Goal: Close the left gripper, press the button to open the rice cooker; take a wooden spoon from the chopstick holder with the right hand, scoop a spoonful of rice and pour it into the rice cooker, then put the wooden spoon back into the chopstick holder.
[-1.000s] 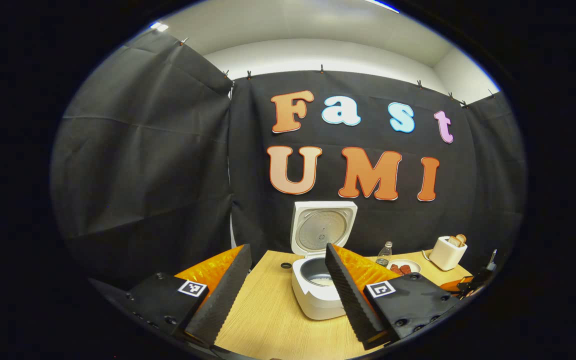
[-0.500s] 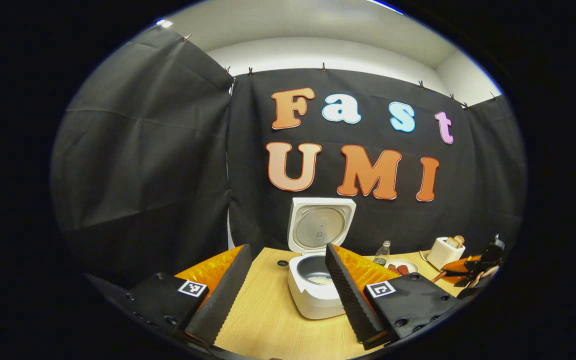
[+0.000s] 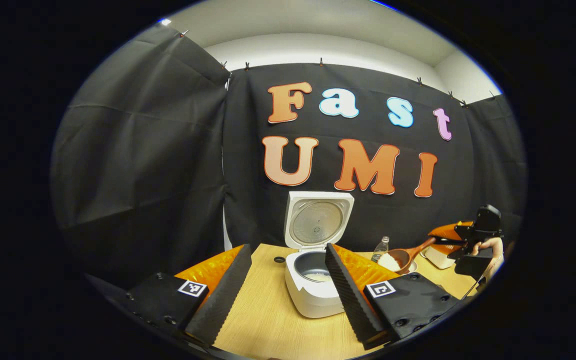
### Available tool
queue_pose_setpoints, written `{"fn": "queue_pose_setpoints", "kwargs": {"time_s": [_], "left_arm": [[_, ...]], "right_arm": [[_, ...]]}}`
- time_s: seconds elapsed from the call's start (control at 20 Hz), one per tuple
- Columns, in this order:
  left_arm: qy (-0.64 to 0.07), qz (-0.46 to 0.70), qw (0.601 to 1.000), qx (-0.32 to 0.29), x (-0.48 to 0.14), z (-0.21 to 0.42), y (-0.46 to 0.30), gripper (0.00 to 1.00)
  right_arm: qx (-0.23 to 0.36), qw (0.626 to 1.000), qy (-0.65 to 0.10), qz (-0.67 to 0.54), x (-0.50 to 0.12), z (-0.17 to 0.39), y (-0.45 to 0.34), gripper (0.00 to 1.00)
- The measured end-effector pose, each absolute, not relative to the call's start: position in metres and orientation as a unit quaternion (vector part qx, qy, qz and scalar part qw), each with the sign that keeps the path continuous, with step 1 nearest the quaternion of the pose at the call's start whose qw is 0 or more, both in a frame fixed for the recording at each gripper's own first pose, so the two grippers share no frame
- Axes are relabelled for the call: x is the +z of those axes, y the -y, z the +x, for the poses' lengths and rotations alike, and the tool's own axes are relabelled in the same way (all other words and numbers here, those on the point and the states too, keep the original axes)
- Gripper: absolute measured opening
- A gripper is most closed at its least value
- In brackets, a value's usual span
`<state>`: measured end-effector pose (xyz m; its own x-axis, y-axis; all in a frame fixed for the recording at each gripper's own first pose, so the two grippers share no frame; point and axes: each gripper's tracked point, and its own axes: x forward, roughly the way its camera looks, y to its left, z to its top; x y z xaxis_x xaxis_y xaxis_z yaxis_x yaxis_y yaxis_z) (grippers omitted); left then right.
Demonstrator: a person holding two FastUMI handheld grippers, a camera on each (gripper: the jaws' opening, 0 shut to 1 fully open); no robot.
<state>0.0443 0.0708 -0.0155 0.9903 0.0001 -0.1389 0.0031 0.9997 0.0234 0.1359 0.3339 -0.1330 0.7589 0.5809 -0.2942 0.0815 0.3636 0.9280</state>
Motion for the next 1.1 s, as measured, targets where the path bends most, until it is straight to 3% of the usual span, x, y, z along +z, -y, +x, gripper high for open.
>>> {"fn": "queue_pose_setpoints", "kwargs": {"time_s": [0.5,1.1], "left_arm": [[-0.083,0.008,0.996,0.004,-0.027,0.058,-0.082,1.0],[-0.091,0.008,0.996,0.021,-0.034,0.057,-0.104,1.0]], "right_arm": [[0.181,0.808,-0.263,0.495,-0.104,0.199,-0.409,0.11],[0.206,0.875,-0.22,0.379,-0.103,0.211,-0.451,0.11]]}}
